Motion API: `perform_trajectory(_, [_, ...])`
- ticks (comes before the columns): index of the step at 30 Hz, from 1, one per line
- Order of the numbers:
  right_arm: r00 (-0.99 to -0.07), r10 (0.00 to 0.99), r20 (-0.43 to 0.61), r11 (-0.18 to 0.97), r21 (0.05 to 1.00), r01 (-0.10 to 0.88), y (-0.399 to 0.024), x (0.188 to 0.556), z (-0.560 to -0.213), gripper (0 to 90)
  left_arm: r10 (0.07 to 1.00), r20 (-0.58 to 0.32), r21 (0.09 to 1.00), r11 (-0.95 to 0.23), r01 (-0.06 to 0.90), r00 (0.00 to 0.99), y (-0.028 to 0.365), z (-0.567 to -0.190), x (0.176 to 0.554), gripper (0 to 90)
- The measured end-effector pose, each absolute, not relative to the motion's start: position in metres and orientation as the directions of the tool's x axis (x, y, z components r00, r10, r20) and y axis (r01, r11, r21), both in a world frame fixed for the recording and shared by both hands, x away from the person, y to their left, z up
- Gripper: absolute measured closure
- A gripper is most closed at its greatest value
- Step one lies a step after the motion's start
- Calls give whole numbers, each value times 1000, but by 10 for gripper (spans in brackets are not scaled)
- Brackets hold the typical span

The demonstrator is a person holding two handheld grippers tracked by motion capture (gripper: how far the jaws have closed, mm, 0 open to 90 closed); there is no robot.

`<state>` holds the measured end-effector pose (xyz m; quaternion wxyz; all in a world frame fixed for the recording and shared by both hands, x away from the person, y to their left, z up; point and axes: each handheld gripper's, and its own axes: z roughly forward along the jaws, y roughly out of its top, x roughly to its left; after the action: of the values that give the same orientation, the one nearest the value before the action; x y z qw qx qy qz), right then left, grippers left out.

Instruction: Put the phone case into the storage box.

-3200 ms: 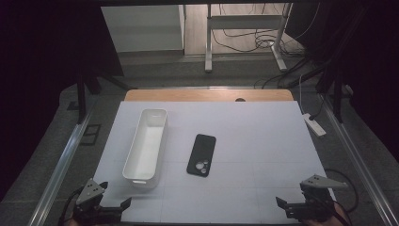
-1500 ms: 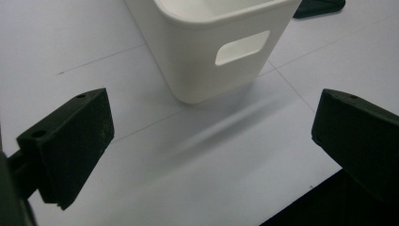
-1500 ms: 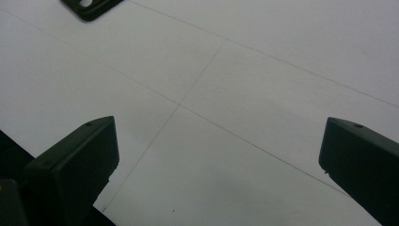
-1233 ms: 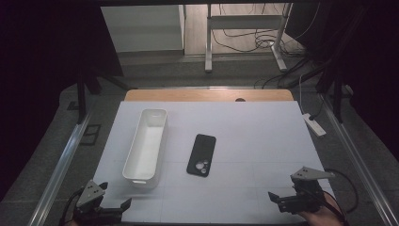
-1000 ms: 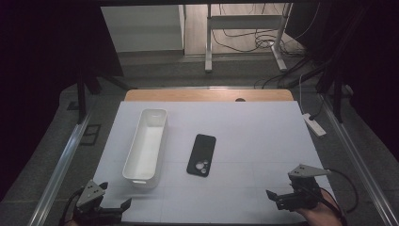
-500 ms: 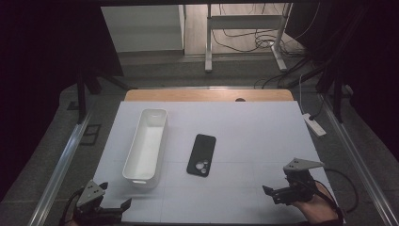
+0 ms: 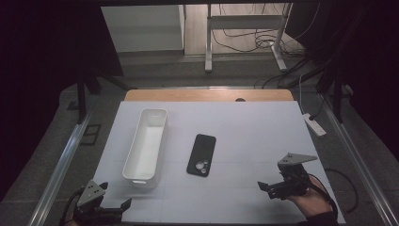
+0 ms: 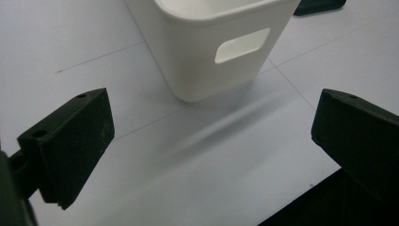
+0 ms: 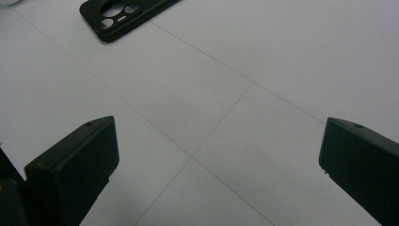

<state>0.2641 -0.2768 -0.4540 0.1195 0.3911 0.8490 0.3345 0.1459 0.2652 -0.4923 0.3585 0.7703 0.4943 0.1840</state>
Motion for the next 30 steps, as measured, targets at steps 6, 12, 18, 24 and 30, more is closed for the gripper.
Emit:
perform_trajectory(6, [-670,740,60,476,657,585,-271,270,-454,0,894,-73,735,-252,630,443,265,-492,146,7])
perform_trajectory(12, [-682,729,55,495,646,581,-267,275,-456,0,894,-72,734,-253,630,443,265,-492,146,7])
perform_trajectory(18, [-689,723,48,507,641,576,-261,279,-456,0,894,-74,734,-252,631,443,265,-492,146,7])
perform_trajectory(24, [-700,712,52,511,645,568,-254,284,-455,0,894,-74,734,-251,631,442,266,-492,146,7])
perform_trajectory(30, [-716,696,56,523,643,559,-246,288,-454,0,893,-75,735,-251,631,443,266,-492,146,7])
